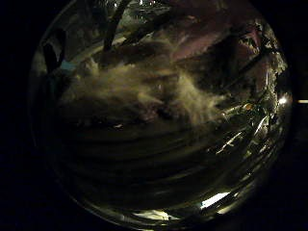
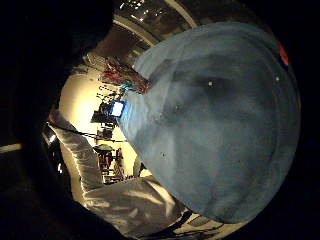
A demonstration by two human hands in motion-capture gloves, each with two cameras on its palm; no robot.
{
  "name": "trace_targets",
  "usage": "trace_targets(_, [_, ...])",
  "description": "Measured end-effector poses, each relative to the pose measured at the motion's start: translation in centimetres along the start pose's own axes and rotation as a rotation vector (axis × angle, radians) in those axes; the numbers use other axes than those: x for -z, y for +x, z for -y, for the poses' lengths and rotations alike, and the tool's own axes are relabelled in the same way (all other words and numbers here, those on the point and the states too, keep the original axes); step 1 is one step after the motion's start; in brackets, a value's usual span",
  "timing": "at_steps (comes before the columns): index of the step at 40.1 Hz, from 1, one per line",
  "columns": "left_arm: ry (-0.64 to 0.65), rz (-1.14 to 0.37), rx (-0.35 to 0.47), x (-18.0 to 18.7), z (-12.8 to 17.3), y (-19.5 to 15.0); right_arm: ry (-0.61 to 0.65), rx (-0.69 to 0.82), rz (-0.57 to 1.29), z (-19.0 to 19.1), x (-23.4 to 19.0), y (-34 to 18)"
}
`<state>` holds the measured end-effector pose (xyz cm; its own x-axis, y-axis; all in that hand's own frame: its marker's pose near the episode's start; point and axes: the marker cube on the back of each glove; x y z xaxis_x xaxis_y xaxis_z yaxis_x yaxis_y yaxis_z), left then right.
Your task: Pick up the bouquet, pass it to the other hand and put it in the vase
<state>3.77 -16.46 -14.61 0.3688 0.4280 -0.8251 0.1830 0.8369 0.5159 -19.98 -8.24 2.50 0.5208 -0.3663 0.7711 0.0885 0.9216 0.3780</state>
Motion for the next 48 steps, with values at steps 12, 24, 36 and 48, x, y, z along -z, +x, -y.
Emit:
trace_targets(12, [0.185,0.058,0.019,7.9,3.7,0.9,0.042,0.015,-0.046,1.1,1.2,-0.5])
trace_targets(24, [0.285,0.039,0.082,12.5,5.6,-2.1,-0.007,-0.012,0.028,1.0,0.2,-0.1])
trace_targets(36, [0.295,0.028,0.142,14.2,6.7,-4.7,0.004,0.038,-0.019,0.8,0.2,-0.4])
trace_targets(48, [0.257,0.039,0.172,13.5,6.7,-6.4,-0.124,-0.056,0.158,0.1,0.3,-1.2])
